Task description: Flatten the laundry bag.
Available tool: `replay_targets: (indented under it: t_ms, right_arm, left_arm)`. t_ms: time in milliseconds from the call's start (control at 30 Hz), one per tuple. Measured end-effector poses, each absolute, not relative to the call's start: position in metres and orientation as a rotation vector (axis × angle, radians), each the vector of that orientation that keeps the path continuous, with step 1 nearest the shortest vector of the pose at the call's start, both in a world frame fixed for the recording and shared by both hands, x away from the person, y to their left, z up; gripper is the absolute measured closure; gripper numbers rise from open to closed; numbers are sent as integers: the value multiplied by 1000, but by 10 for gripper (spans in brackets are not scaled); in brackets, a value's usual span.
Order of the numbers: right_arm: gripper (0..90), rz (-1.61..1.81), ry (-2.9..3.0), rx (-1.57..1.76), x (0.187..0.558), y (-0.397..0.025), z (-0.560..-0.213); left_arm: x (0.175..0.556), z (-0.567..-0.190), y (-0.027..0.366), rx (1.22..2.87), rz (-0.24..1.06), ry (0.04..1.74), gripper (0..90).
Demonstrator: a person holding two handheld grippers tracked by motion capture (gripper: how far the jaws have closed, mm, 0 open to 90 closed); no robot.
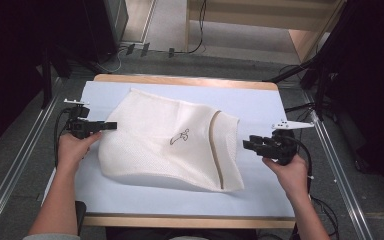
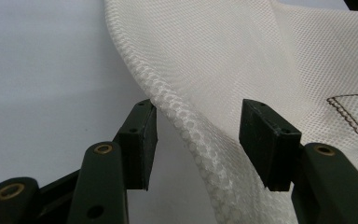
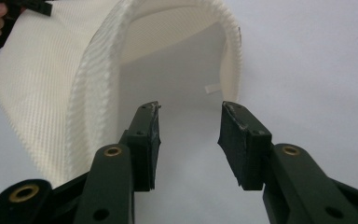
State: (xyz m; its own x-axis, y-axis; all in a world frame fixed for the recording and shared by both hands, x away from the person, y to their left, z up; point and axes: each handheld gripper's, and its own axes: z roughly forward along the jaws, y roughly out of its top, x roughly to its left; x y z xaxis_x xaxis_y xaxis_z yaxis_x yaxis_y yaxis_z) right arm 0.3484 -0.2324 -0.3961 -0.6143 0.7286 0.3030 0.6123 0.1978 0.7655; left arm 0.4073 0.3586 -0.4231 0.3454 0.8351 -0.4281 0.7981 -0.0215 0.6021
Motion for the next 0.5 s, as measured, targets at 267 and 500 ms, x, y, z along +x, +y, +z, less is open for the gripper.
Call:
replay_targets:
  t_ms: [267, 500]
  right_arm:
    - [510, 1359, 2351, 1314, 377, -215, -408]
    - [509, 1281, 2335, 1340, 403, -202, -419]
  left_arm:
    - [399, -424, 360, 1809, 56, 1455, 477]
    - [384, -421, 361, 1813, 55, 1453, 476]
